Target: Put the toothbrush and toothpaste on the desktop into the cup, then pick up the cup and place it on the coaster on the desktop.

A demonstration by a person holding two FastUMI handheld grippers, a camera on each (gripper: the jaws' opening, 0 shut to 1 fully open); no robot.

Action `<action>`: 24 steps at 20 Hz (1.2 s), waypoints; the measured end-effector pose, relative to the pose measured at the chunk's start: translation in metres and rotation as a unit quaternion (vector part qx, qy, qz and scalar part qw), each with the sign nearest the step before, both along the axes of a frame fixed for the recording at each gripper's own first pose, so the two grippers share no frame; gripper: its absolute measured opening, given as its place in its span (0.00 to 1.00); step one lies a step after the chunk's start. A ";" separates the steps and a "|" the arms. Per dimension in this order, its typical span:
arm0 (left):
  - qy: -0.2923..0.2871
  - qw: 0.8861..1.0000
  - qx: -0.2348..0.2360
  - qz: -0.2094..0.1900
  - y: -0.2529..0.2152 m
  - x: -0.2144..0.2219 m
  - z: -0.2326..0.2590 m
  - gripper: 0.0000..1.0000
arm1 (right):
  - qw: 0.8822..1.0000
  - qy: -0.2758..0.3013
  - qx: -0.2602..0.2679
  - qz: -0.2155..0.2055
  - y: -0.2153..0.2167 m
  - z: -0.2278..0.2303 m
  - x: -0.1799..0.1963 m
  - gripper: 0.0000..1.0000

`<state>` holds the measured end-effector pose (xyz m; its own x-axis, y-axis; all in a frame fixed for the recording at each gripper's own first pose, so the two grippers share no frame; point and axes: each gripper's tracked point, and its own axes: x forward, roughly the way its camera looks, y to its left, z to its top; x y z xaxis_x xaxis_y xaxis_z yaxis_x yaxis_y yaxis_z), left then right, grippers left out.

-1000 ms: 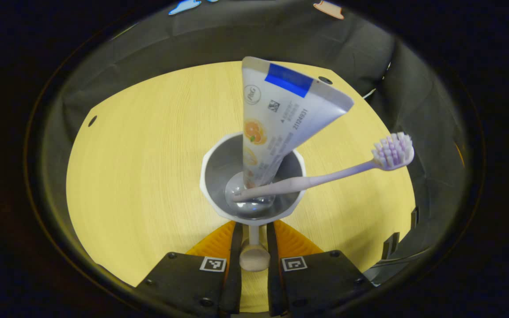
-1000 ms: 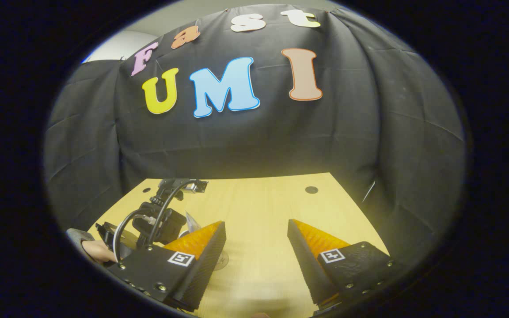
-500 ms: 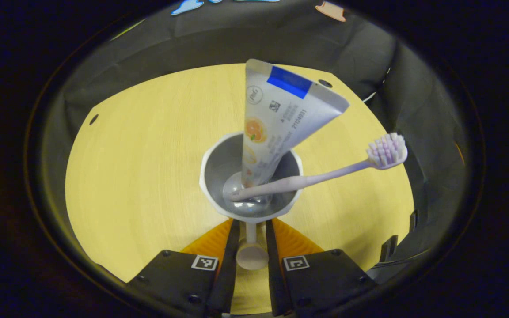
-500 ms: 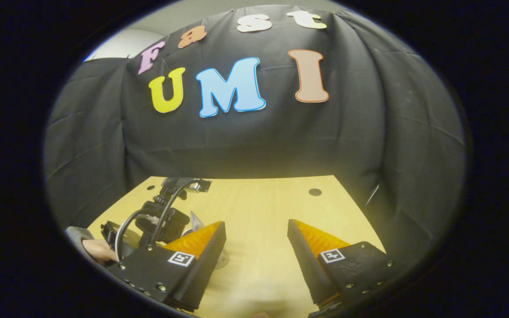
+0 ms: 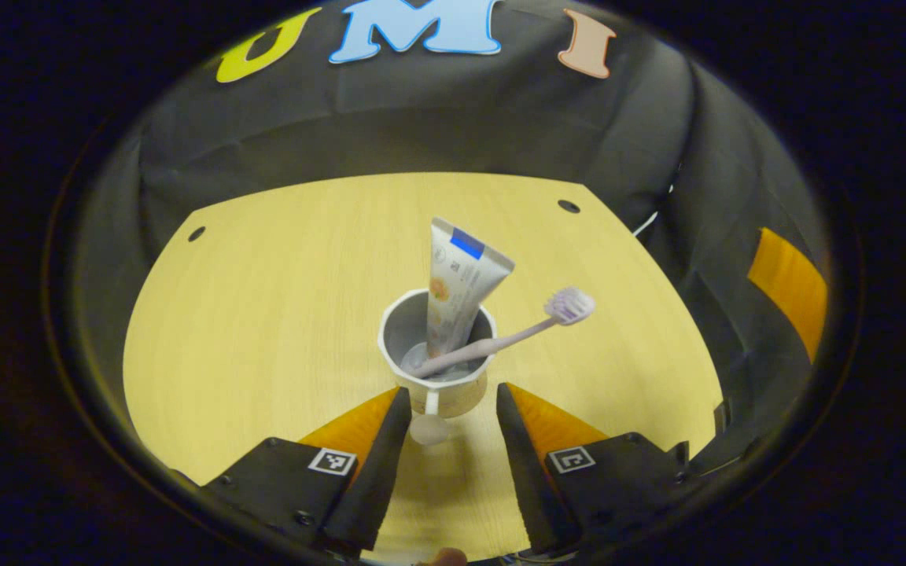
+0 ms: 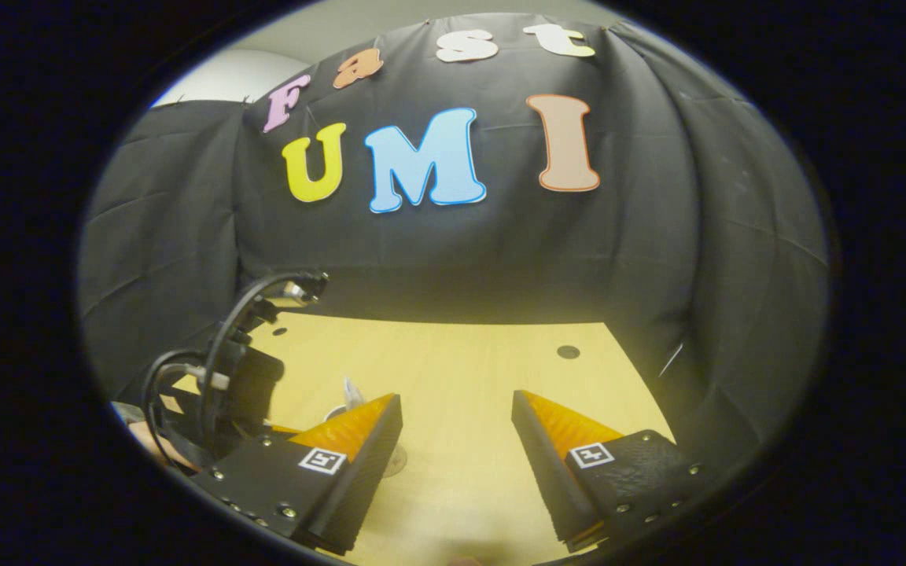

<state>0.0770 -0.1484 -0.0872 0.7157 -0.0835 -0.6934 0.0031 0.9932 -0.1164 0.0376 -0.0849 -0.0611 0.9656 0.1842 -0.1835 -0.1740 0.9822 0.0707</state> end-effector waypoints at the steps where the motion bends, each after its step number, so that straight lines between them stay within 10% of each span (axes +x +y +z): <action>1: -0.018 1.000 0.000 0.004 0.000 -0.001 0.011 0.74 | 1.000 -0.005 -0.001 0.001 0.000 0.003 0.000 0.88; 9: -0.200 0.979 0.013 0.033 0.024 -0.017 0.111 0.85 | 0.998 -0.056 -0.010 -0.012 0.006 0.036 -0.010 0.87; 24: -0.419 0.907 0.035 0.028 0.060 -0.026 0.225 0.87 | 0.985 -0.151 -0.021 -0.085 0.015 0.095 -0.046 0.87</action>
